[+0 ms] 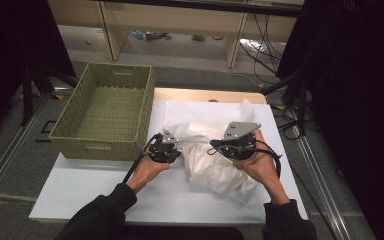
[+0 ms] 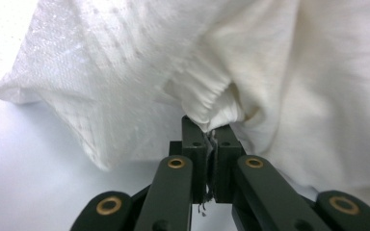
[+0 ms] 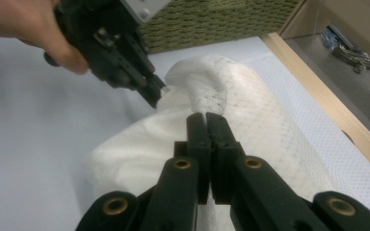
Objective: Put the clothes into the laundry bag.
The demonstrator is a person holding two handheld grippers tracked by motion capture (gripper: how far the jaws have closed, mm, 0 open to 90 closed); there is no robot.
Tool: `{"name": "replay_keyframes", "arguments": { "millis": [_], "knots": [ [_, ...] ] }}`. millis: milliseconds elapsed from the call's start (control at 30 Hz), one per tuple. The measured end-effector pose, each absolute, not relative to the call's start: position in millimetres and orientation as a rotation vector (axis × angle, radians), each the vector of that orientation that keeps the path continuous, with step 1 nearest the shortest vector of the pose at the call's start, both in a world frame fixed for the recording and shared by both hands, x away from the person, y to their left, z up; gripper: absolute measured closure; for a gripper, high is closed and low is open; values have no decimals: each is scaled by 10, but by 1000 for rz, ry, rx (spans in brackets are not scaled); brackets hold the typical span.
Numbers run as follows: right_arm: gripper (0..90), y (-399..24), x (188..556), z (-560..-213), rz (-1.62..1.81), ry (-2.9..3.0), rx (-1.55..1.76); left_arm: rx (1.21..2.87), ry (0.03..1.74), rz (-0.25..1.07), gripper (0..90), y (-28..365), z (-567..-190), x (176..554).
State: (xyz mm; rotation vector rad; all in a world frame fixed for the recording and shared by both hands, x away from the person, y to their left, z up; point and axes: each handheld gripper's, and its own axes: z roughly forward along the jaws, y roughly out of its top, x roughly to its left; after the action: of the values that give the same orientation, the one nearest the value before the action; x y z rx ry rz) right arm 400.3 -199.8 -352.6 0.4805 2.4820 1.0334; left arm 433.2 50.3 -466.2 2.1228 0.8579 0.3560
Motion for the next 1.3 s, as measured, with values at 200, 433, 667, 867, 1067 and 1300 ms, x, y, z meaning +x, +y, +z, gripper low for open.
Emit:
{"name": "replay_keyframes", "arguments": {
  "millis": [200,433,667,867,1067,1300],
  "knots": [
    [900,-1971,3998,-3528,1029,2483,458,2086,761,377,842,291,-4502,4226],
    [900,-2002,3992,-3514,1048,2487,482,2069,748,390,855,-39,-4338,4422],
    [900,-1989,4003,-3548,1037,2504,471,2019,898,375,756,-52,-4661,4801],
    [900,-2019,4013,-3536,1048,2487,476,2035,939,337,555,221,-4533,4685],
    [900,-1983,4013,-3543,1040,2496,472,2074,980,309,562,515,-4519,4549],
    [900,-2007,4018,-3536,1045,2489,473,2078,1074,275,585,390,-4706,4643]
  ]
}}
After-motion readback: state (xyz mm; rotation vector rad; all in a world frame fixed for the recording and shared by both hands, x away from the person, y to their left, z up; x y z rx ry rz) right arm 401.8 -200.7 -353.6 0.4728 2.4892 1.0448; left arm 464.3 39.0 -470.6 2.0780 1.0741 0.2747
